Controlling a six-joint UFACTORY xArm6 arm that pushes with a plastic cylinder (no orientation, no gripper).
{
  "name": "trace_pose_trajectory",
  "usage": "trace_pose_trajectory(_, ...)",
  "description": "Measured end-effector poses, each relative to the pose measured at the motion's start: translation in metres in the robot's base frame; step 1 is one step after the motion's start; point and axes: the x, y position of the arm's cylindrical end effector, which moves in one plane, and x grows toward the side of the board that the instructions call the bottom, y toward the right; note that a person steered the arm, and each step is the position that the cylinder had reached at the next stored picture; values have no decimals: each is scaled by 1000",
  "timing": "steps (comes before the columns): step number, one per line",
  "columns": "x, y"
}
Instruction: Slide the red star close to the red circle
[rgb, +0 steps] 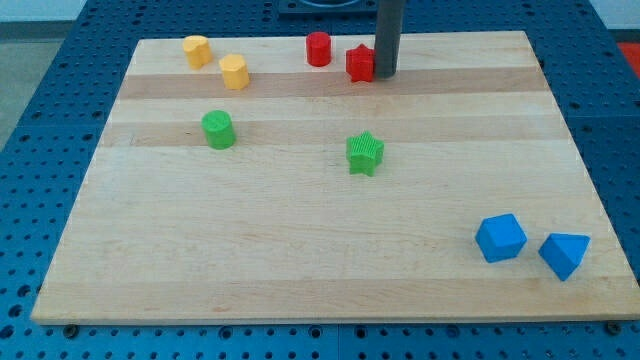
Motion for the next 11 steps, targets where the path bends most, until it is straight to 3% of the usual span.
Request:
trace_pose_trajectory(2,-6,-4)
trace_pose_trajectory(5,27,-16)
trace_pose_trajectory(11,9,-46)
